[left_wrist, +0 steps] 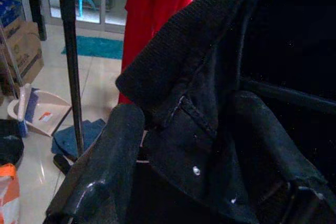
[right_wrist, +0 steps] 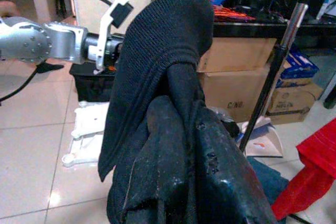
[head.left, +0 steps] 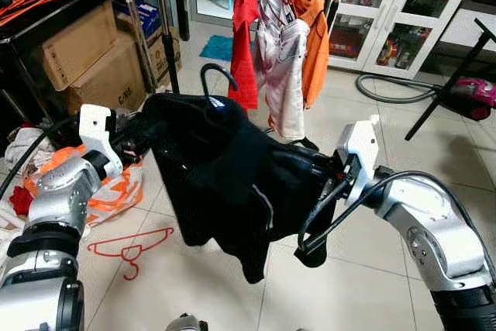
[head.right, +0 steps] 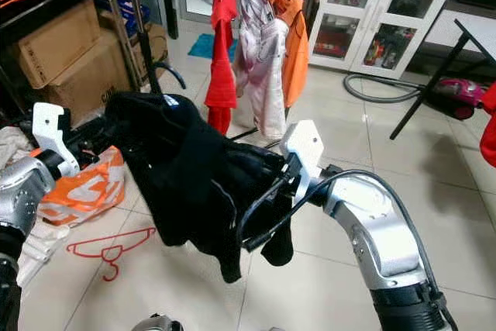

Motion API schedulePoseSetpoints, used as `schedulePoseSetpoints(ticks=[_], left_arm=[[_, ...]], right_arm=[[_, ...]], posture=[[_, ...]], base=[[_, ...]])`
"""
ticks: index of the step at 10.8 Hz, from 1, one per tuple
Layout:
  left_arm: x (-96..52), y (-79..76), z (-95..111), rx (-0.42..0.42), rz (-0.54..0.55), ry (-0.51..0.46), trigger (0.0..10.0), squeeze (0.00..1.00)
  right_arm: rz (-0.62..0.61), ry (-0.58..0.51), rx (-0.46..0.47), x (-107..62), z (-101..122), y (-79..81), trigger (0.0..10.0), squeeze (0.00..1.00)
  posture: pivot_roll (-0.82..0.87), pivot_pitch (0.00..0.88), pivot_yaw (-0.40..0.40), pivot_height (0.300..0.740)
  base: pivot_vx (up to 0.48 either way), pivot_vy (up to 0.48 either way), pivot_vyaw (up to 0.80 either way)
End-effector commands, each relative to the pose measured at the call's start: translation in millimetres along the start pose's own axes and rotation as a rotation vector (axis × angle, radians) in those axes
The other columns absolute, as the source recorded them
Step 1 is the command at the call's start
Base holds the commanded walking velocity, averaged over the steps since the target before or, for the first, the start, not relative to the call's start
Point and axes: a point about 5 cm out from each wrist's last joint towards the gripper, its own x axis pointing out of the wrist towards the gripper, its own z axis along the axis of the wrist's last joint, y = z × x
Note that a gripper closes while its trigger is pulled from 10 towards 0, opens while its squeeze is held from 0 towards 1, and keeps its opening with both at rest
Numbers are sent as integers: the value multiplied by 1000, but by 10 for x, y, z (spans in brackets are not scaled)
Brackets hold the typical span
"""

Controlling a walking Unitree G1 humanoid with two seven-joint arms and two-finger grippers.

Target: Hang hanger

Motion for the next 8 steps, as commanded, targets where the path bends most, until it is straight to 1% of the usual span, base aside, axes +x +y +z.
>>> schedulePoseSetpoints(ticks=[1, 6, 8], left_arm=[[38, 12, 97, 14, 7, -24, 10000, 0], [120, -63, 130, -21, -20, -59, 10000, 0], [129, -79, 97, -18, -25, -46, 10000, 0]], right_arm=[[21, -35, -11, -9, 76, 40, 0, 0], [33, -24, -4, -1, 48, 93, 0, 0], [35, -21, -4, 4, 41, 97, 0, 0]], posture=[[-74, 9, -5, 740], [-75, 13, -1, 740], [-76, 15, -1, 740]], base=[[0, 0, 0], [0, 0, 0], [0, 0, 0]])
